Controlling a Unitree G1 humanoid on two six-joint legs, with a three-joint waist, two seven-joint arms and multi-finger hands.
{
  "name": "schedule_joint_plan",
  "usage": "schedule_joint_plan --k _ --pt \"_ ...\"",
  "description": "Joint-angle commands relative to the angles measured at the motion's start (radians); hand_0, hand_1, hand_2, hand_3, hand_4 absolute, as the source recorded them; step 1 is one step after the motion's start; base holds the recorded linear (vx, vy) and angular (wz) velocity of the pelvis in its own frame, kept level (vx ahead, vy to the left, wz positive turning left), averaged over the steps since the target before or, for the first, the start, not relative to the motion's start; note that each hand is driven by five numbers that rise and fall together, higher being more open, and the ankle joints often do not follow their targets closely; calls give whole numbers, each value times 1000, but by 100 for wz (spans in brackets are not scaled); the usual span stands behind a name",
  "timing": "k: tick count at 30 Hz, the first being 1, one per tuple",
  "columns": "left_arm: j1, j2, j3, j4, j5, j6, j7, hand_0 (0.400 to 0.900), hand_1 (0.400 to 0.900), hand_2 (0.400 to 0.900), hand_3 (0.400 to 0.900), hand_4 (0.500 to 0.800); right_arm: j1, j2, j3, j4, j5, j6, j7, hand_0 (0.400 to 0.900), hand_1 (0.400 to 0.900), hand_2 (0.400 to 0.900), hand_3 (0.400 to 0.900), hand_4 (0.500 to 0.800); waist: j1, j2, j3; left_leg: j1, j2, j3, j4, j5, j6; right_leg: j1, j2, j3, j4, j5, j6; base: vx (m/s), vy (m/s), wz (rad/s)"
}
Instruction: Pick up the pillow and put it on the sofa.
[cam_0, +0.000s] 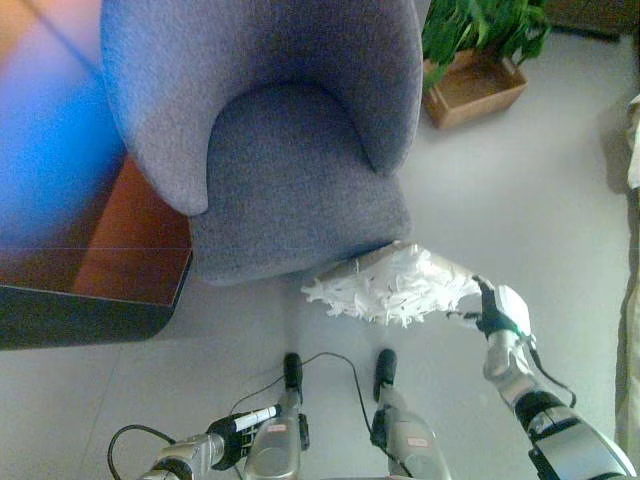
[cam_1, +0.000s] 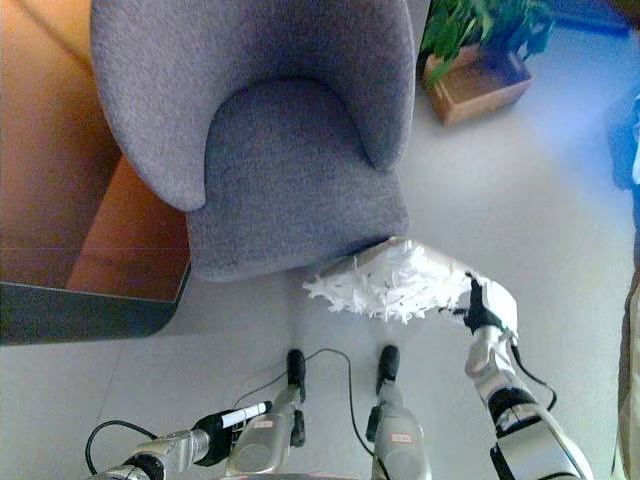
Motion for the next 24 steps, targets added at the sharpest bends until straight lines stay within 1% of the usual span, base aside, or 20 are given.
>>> schedule_joint_plan --k 1,5,16,20,24 --pt "12 7 -56 72 -27 51 24 900 900 900 900 800 -122 -120 29 -51 55 -18 -15 900 900 900 900 800 20 -22 40 -83 -87 -41 14 -36 53 -65 22 -8 122 -117 22 -59 52 -2" --pt "-4 -2 -62 56 -52 49 34 900 900 900 900 800 -191 -155 31 -84 81 -6 8 900 900 900 900 800 25 -10 64 -128 -98 -45 30 -31 55 -120 14 -5 154 -119 26 -30 63 0" --pt "-44 -26 -88 24 -128 66 56 900 900 900 900 800 -353 -213 74 -148 108 49 85 900 900 900 900 800 37 30 111 -232 -127 -55 80 -18 59 -246 -17 -5 248 -135 29 -16 72 6" --pt "-42 -34 -94 12 -149 56 59 900 900 900 900 800 -406 -245 86 -182 131 49 111 900 900 900 900 800 36 53 123 -269 -132 -52 82 -6 55 -294 -25 2 270 -139 33 -38 98 4" --pt "-39 -34 -99 -2 -159 52 47 900 900 900 900 800 -446 -254 97 -215 157 50 186 900 900 900 900 800 39 69 123 -303 -132 -51 85 2 51 -333 -26 3 286 -143 32 -41 67 2"
